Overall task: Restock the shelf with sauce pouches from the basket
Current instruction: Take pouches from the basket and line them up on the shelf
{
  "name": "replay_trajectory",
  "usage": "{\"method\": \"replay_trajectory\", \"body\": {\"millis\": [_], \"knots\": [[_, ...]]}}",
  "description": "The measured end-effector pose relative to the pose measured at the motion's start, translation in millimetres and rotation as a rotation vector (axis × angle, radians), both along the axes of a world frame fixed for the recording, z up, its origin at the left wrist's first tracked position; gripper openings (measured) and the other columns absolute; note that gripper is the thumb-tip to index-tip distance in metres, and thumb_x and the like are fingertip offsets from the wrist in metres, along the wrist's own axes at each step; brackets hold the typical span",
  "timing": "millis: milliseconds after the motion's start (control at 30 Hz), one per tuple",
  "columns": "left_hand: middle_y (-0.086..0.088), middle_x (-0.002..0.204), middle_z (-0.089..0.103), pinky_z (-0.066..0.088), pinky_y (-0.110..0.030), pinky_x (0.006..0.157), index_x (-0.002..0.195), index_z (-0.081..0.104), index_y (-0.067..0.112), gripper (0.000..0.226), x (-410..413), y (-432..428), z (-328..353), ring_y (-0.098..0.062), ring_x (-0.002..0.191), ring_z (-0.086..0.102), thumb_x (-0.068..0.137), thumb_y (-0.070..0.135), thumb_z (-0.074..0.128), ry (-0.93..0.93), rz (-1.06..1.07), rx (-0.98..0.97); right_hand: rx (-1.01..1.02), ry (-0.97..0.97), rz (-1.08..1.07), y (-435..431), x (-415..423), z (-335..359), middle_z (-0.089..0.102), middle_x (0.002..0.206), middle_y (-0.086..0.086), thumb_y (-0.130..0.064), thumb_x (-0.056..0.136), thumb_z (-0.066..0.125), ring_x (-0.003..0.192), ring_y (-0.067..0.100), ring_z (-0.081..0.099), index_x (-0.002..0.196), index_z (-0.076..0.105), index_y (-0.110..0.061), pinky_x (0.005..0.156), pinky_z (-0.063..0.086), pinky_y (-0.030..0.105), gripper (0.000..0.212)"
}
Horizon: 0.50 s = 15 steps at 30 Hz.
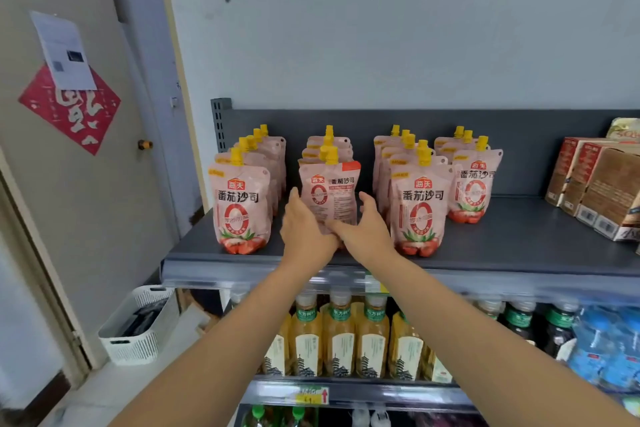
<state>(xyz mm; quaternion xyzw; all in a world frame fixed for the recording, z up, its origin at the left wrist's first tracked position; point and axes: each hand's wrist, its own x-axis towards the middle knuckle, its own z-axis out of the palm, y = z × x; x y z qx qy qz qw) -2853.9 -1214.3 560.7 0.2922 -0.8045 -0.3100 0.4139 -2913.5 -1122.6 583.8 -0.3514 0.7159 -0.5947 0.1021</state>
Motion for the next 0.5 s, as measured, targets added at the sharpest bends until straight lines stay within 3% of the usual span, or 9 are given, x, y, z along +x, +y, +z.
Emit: {"method": "replay_trajectory", "body": {"millis": [67, 167, 200, 267, 367, 433, 500], "knots": [[-0.011, 0.135, 0.038, 0.041, -0.040, 0.103, 0.140, 0.027, 0.007, 0.087, 5.0, -5.7, -1.8, -0.024, 0.127, 0.040, 0.071, 0.022, 0.078, 0.037, -0.107, 0.034, -0.049, -0.115, 0.018, -9.0, 2.2, -5.1, 0.053, 0.130, 0.004, -0.017, 0.077, 0.078, 0.109, 0.012, 0.051, 0.143, 0.029, -0.011, 0.087, 0.043, 0.025, 0.083], [-0.008, 0.124, 0.042, 0.040, -0.004, 0.083, 0.129, 0.045, 0.008, 0.056, 18.9, -8.5, -1.1, -0.012, 0.107, 0.047, 0.078, -0.004, 0.064, 0.076, -0.209, 0.016, -0.079, -0.175, -0.013, -20.5, 4.8, -10.5, 0.056, 0.126, 0.002, -0.028, 0.060, 0.088, 0.114, 0.019, 0.056, 0.140, 0.031, -0.015, 0.094, 0.050, 0.037, 0.099], [-0.008, 0.121, 0.045, 0.041, -0.002, 0.082, 0.127, 0.049, 0.008, 0.052, 21.8, -10.1, -2.6, -0.010, 0.105, 0.049, 0.079, -0.010, 0.060, 0.107, -0.241, 0.000, -0.089, -0.179, -0.018, -23.0, 6.0, -11.5, 0.056, 0.125, 0.003, -0.034, 0.053, 0.089, 0.114, 0.020, 0.057, 0.139, 0.032, -0.016, 0.096, 0.051, 0.041, 0.105], [-0.004, 0.115, 0.050, 0.047, -0.013, 0.090, 0.124, 0.054, 0.010, 0.050, 26.4, -12.4, -6.9, -0.012, 0.105, 0.054, 0.080, -0.014, 0.056, 0.159, -0.318, -0.041, -0.111, -0.189, -0.032, -26.0, 6.9, -12.9, 0.057, 0.125, 0.002, -0.037, 0.049, 0.089, 0.114, 0.019, 0.057, 0.139, 0.033, -0.017, 0.096, 0.050, 0.043, 0.108], [0.004, 0.106, 0.057, 0.053, -0.021, 0.085, 0.120, 0.060, 0.016, 0.049, 31.0, -21.2, -11.5, -0.011, 0.098, 0.062, 0.080, -0.013, 0.063, 0.182, -0.442, 0.007, -0.099, -0.177, -0.045, -25.5, 4.3, -13.7, 0.060, 0.121, 0.000, -0.018, 0.069, 0.080, 0.110, 0.018, 0.058, 0.137, 0.040, -0.019, 0.093, 0.051, 0.039, 0.079], [0.001, 0.106, 0.063, 0.056, -0.026, 0.083, 0.113, 0.063, 0.017, 0.045, 34.3, -24.1, -10.3, -0.015, 0.097, 0.066, 0.076, -0.006, 0.074, 0.184, -0.495, 0.083, -0.084, -0.158, -0.025, -25.3, 0.8, -13.2, 0.064, 0.116, 0.000, -0.012, 0.077, 0.069, 0.108, 0.019, 0.060, 0.131, 0.050, -0.019, 0.090, 0.051, 0.036, 0.057], [0.002, 0.112, 0.061, 0.054, -0.023, 0.086, 0.119, 0.060, 0.017, 0.053, 34.4, -24.7, -8.8, -0.009, 0.100, 0.063, 0.072, 0.007, 0.082, 0.159, -0.460, 0.040, -0.073, -0.159, -0.025, -24.3, 0.1, -8.4, 0.067, 0.111, 0.002, -0.006, 0.084, 0.058, 0.106, 0.021, 0.062, 0.120, 0.060, -0.017, 0.090, 0.052, 0.038, 0.038]]}}
